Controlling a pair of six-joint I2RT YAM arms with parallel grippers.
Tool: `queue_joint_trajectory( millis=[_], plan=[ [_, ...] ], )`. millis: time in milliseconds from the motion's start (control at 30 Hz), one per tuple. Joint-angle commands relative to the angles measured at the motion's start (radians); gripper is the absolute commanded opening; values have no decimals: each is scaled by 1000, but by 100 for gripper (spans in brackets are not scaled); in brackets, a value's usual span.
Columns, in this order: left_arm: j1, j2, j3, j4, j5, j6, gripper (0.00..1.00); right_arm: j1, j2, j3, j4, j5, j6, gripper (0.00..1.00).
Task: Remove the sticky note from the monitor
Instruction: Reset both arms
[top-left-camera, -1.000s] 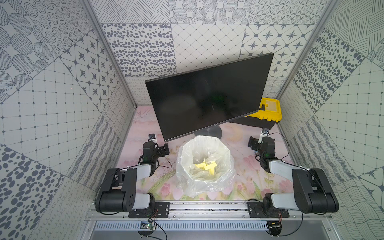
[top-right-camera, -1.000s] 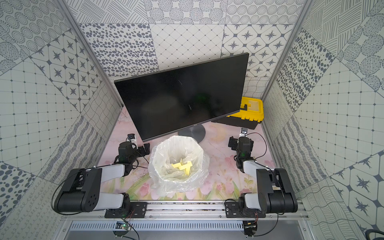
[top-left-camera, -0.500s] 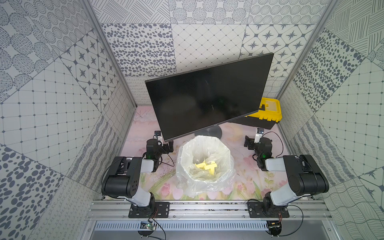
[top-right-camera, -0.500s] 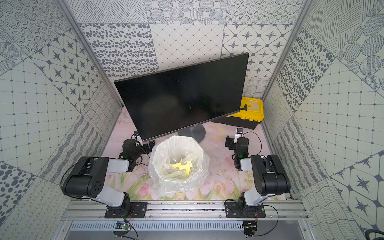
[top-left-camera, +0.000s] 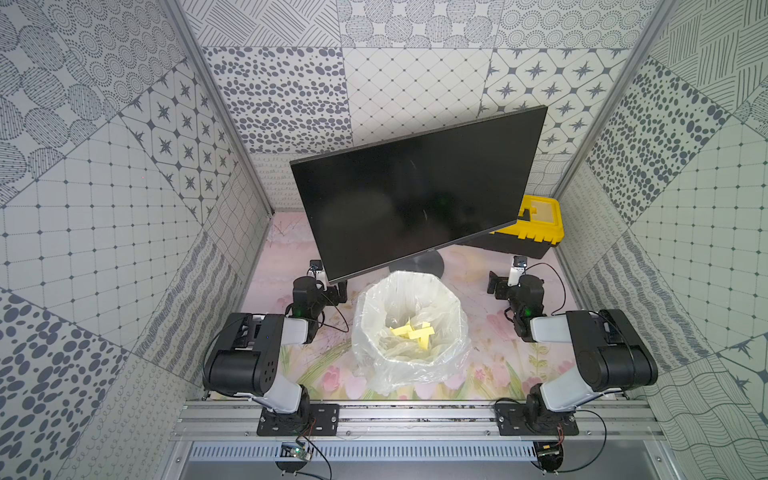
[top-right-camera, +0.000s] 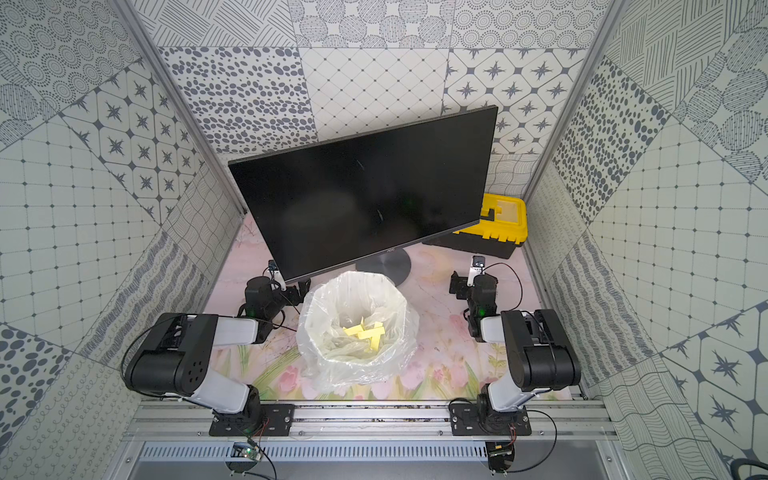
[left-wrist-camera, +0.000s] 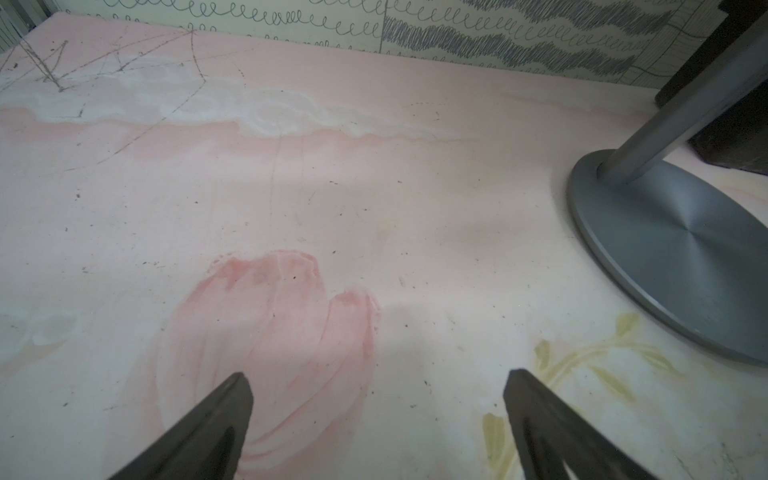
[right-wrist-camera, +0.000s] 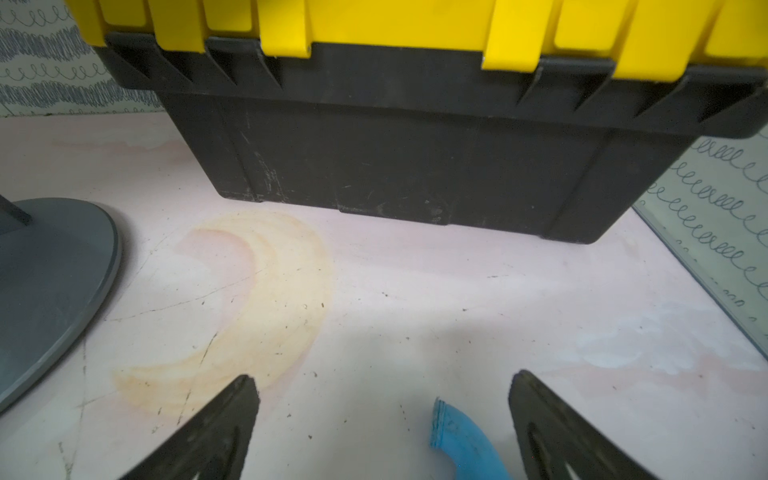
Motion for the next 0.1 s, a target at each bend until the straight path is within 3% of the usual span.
queue_joint_trajectory(
  millis=[0,67],
  plan=[
    [-3,5,5,37,13,20,99,-1,-13,17,35,-12,-5,98],
    [-3,5,6,38,13,20,99,-1,-13,15,38,-12,-6,98]
  ],
)
